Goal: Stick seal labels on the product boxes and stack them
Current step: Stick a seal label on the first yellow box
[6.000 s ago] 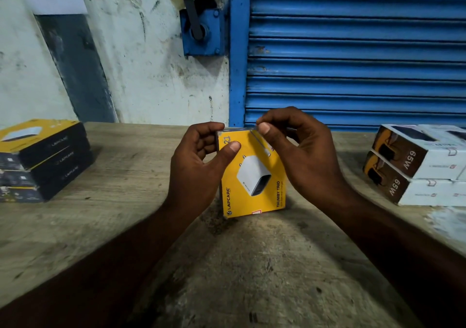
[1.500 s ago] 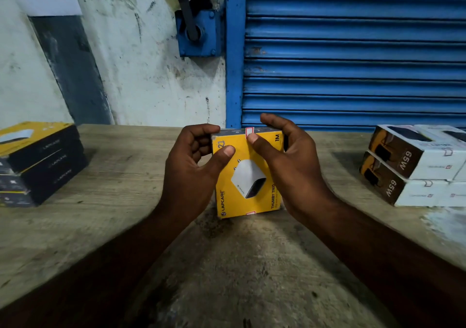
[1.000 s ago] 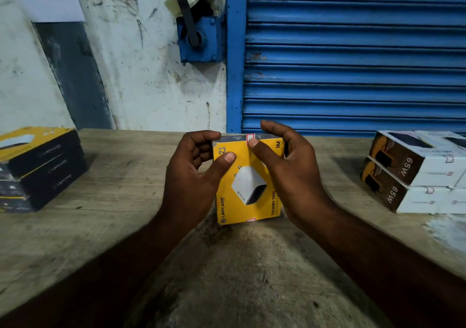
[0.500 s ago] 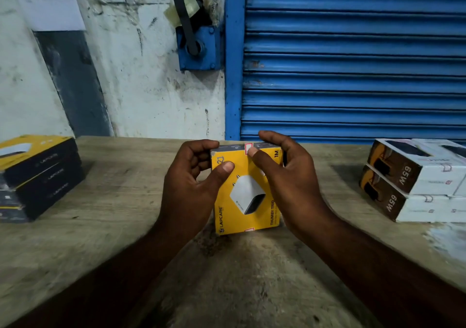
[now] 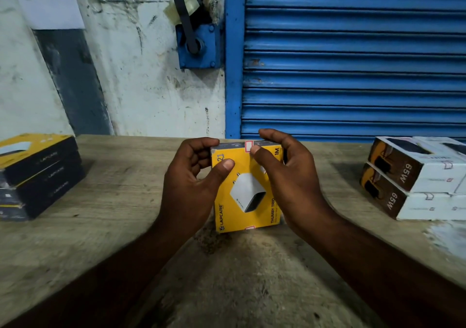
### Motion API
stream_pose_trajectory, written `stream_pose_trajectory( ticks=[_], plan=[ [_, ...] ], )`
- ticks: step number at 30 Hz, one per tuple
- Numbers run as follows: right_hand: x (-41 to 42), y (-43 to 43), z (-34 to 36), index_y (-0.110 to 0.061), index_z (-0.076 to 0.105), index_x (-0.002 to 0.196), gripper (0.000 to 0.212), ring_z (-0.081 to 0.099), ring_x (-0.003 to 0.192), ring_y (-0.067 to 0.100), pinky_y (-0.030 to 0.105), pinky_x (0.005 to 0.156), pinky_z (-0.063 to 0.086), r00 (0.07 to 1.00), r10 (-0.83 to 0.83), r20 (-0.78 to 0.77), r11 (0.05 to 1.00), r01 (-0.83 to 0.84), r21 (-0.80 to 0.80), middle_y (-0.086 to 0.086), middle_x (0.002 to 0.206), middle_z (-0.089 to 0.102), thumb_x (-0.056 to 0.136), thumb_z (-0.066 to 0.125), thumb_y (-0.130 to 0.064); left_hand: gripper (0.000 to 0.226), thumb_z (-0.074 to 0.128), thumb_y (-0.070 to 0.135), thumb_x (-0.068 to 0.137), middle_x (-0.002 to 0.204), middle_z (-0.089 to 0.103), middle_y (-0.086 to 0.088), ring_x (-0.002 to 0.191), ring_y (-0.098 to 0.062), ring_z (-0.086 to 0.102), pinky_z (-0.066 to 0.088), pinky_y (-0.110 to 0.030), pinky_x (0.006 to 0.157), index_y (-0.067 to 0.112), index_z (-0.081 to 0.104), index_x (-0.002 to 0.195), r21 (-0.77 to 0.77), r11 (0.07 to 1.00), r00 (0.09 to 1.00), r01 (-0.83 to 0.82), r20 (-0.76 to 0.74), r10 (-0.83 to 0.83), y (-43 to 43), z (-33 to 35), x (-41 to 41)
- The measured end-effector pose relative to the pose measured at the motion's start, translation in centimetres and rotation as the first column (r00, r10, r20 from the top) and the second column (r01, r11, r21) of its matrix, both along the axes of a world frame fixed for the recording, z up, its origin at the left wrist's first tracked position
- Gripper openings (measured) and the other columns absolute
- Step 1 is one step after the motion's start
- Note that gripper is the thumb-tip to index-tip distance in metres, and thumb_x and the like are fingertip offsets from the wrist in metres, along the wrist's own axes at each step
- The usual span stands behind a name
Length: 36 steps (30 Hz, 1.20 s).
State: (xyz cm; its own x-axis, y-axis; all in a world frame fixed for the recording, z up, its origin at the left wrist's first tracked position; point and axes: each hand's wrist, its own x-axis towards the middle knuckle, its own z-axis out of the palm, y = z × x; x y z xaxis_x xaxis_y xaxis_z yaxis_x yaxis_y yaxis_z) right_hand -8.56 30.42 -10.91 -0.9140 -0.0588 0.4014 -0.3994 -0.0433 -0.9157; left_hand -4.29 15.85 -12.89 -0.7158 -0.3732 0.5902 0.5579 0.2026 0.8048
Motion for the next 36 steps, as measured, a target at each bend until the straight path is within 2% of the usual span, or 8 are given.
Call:
stream_pose_trajectory(
  ticks=[3, 6, 13, 17, 22, 26, 31, 36],
  plan=[
    [-0.11, 0.06, -0.13, -0.033, 0.066, 0.121, 0.036, 0.067, 0.111, 0.016, 0.045, 0.097, 0.056, 1.000, 0.008, 0.000, 1.000, -0.008, -0.007, -0.003, 0.122, 0.069, 0.085, 0.074, -0.033, 0.036, 0.074, 0.028, 0.075, 0.103, 0.073, -0.001, 0.096, -0.011, 0.070, 0.057, -0.026, 0.082, 0.027, 0.060, 0.109, 0.000, 1.000, 1.000, -0.001, -0.003, 0.001, -0.06, -0.15, -0.07],
    [-0.15, 0.13, -0.18, -0.031, 0.066, 0.121, 0.036, 0.068, 0.105, 0.012, 0.039, 0.094, 0.058, 1.000, 0.008, 0.002, 1.000, -0.008, -0.008, -0.004, 0.119, 0.069, 0.087, 0.078, -0.033, 0.034, 0.078, 0.023, 0.081, 0.103, 0.073, 0.000, 0.098, -0.013, 0.070, 0.058, -0.027, 0.083, 0.028, 0.061, 0.109, -0.015, 1.000, 1.000, -0.003, -0.010, 0.003, -0.22, -0.30, -0.14],
    [-0.11, 0.12, -0.10, -0.030, 0.066, 0.122, 0.035, 0.065, 0.111, 0.015, 0.045, 0.100, 0.054, 1.000, -0.003, 0.000, 1.000, 0.003, -0.004, -0.005, 0.123, 0.067, 0.089, 0.075, -0.025, 0.036, 0.074, 0.029, 0.074, 0.100, 0.072, 0.002, 0.095, -0.009, 0.070, 0.056, -0.022, 0.080, 0.028, 0.060, 0.108, -0.016, 1.000, 1.000, -0.009, -0.006, 0.009, -0.02, -0.10, -0.05],
    [0.08, 0.04, 0.04, -0.031, 0.066, 0.120, 0.034, 0.065, 0.111, 0.016, 0.045, 0.099, 0.054, 1.000, -0.016, -0.009, 1.000, 0.016, 0.006, -0.004, 0.121, 0.068, 0.088, 0.077, -0.033, 0.036, 0.074, 0.029, 0.075, 0.101, 0.072, 0.001, 0.095, -0.011, 0.070, 0.058, -0.026, 0.083, 0.028, 0.060, 0.108, -0.016, 1.000, 1.000, -0.014, -0.004, 0.014, -0.10, -0.20, -0.14],
    [-0.04, 0.10, 0.04, -0.029, 0.066, 0.122, 0.034, 0.064, 0.111, 0.011, 0.042, 0.101, 0.052, 1.000, -0.021, -0.009, 1.000, 0.021, 0.011, -0.006, 0.123, 0.066, 0.090, 0.073, -0.020, 0.033, 0.075, 0.020, 0.080, 0.101, 0.071, 0.003, 0.093, -0.007, 0.069, 0.057, -0.025, 0.083, 0.028, 0.059, 0.108, -0.029, 0.999, 1.000, -0.018, -0.003, 0.018, -0.17, -0.25, -0.18],
    [0.14, -0.09, 0.07, -0.032, 0.065, 0.118, 0.034, 0.064, 0.111, 0.014, 0.042, 0.100, 0.053, 0.999, -0.033, -0.023, 0.999, 0.034, 0.015, -0.005, 0.122, 0.067, 0.087, 0.078, -0.032, 0.035, 0.074, 0.029, 0.076, 0.101, 0.071, 0.003, 0.093, -0.007, 0.069, 0.057, -0.024, 0.082, 0.029, 0.059, 0.108, -0.033, 0.999, 1.000, -0.014, -0.006, 0.014, -0.09, -0.16, -0.09],
    [0.03, 0.10, 0.07, -0.028, 0.065, 0.121, 0.033, 0.065, 0.108, 0.013, 0.041, 0.099, 0.054, 1.000, -0.024, -0.017, 1.000, 0.024, 0.009, -0.005, 0.121, 0.067, 0.090, 0.074, -0.020, 0.033, 0.075, 0.022, 0.080, 0.102, 0.071, 0.001, 0.093, -0.007, 0.069, 0.056, -0.023, 0.080, 0.028, 0.059, 0.107, -0.031, 0.999, 1.000, -0.013, -0.009, 0.013, -0.15, -0.22, -0.15],
    [0.09, -0.08, 0.06, -0.027, 0.066, 0.120, 0.035, 0.066, 0.105, 0.011, 0.034, 0.095, 0.055, 0.999, -0.035, -0.023, 0.999, 0.035, -0.003, -0.004, 0.120, 0.067, 0.087, 0.078, -0.026, 0.036, 0.074, 0.029, 0.076, 0.103, 0.071, 0.002, 0.092, -0.006, 0.069, 0.056, -0.021, 0.079, 0.026, 0.059, 0.109, -0.030, 0.999, 1.000, -0.009, -0.007, 0.009, -0.08, -0.18, -0.09]
  ],
)
